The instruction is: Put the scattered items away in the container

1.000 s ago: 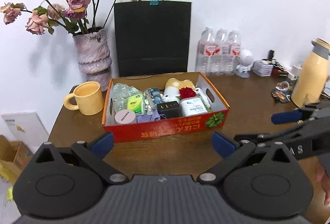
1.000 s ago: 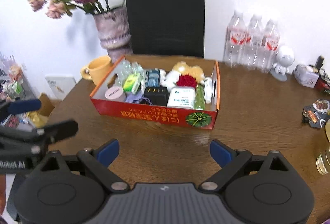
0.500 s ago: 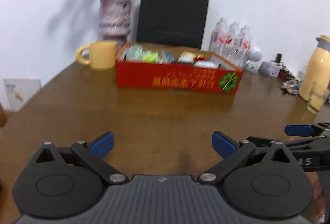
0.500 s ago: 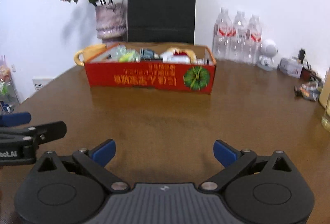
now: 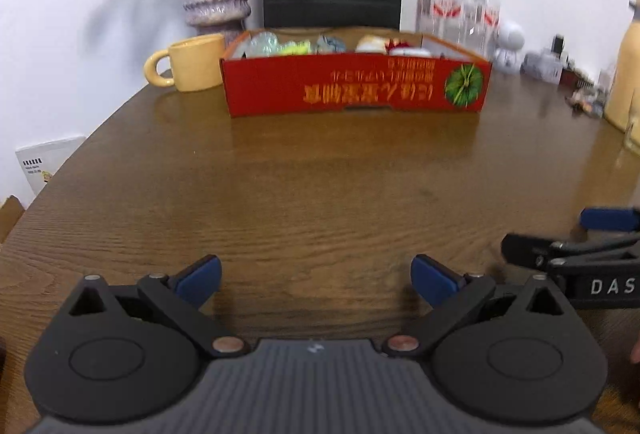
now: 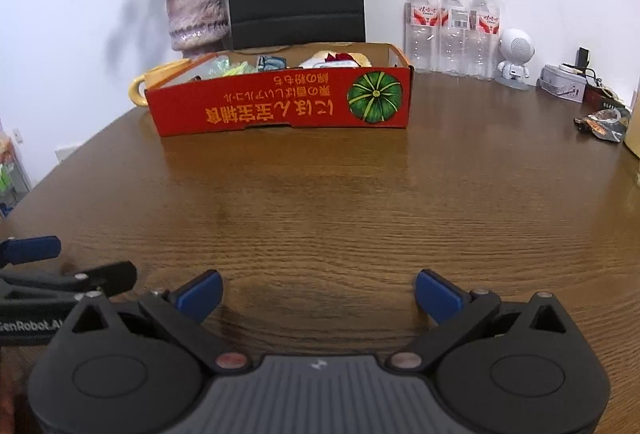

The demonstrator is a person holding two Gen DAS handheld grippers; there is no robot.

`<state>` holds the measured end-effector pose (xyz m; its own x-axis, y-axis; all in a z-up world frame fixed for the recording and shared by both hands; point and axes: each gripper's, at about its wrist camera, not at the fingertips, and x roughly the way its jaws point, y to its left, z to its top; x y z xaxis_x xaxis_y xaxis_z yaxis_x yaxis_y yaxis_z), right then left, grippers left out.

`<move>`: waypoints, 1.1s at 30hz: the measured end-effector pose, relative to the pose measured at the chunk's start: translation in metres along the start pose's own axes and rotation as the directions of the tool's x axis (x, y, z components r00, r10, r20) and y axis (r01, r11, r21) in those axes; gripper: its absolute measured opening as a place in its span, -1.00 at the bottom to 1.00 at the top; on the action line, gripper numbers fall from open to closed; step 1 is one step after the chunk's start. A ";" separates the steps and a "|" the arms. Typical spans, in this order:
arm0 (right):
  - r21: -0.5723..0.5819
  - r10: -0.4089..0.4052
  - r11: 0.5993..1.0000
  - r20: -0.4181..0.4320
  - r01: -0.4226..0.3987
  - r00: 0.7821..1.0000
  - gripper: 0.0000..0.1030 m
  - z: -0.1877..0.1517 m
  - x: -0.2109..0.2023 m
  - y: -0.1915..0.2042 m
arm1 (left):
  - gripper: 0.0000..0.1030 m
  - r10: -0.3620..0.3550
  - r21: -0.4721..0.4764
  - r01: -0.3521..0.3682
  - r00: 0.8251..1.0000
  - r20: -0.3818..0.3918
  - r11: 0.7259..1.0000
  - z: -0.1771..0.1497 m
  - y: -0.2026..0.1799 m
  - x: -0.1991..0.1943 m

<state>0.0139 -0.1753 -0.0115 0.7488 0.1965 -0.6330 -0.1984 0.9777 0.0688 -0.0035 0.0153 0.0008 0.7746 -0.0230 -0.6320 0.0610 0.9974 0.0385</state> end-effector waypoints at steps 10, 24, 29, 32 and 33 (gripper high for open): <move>-0.021 -0.046 0.999 -0.013 0.046 0.999 1.00 0.000 0.000 0.003 | 1.00 -0.005 -0.030 0.004 1.000 -0.013 1.000 -0.002 0.001 0.002; -0.016 -0.053 0.998 -0.013 0.052 0.999 1.00 0.000 -0.001 0.002 | 1.00 0.017 -0.047 -0.018 1.000 -0.016 0.999 -0.001 -0.002 0.001; -0.020 -0.049 0.999 -0.013 0.049 0.999 1.00 -0.001 -0.002 0.002 | 1.00 0.019 -0.052 -0.020 1.000 -0.016 0.998 -0.001 -0.002 0.001; -0.022 -0.047 0.999 -0.013 0.046 0.999 1.00 -0.001 -0.002 0.002 | 1.00 0.019 -0.055 -0.020 1.000 -0.016 0.998 -0.001 -0.001 0.001; -0.022 -0.047 0.999 -0.013 0.046 0.999 1.00 -0.001 -0.002 0.002 | 1.00 0.019 -0.055 -0.019 1.000 -0.016 0.998 -0.001 -0.001 0.001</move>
<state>0.0114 -0.1737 -0.0103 0.7488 0.1496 -0.6457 -0.1769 0.9840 0.0227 -0.0039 0.0148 -0.0007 0.7656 -0.0034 -0.6433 0.0110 0.9999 0.0079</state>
